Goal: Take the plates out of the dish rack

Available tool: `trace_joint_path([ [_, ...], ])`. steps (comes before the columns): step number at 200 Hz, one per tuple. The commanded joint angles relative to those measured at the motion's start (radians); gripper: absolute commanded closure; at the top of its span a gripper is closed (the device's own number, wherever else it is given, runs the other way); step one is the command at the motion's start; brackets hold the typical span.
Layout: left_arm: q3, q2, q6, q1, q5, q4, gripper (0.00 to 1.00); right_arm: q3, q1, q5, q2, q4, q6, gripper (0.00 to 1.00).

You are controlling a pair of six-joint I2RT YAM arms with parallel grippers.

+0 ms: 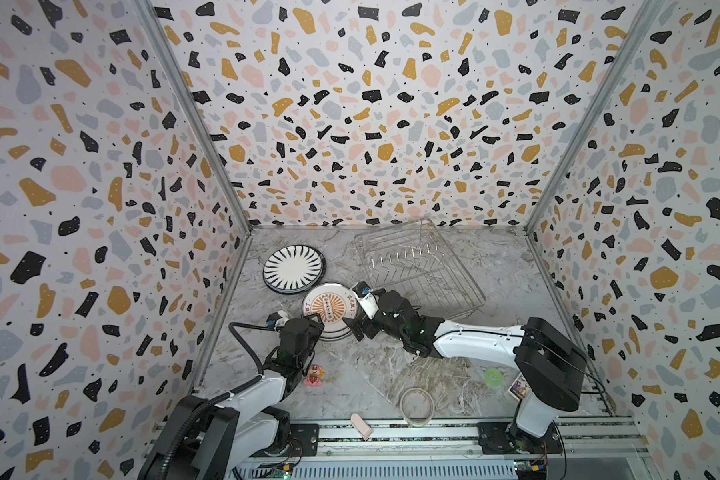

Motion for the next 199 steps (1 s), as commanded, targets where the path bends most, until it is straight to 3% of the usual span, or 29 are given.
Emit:
trace_joint_path([
  [1, -0.011, -0.016, 0.012, 0.003, -0.028, 0.033, 0.52, 0.013, 0.005, 0.019, -0.034, 0.003, 0.009, 0.00],
  [52, -0.030, -0.107, 0.031, 0.002, -0.096, -0.010, 0.34, 0.008, 0.005, 0.028, -0.042, 0.004, 0.007, 0.00],
  [105, -0.033, -0.145, 0.058, 0.002, -0.094, -0.026, 0.19, 0.013, 0.004, 0.032, -0.039, 0.002, 0.007, 0.00],
  [199, -0.051, -0.219, 0.087, -0.028, -0.024, -0.055, 0.14, 0.007, 0.003, 0.073, -0.055, -0.005, 0.004, 0.00],
])
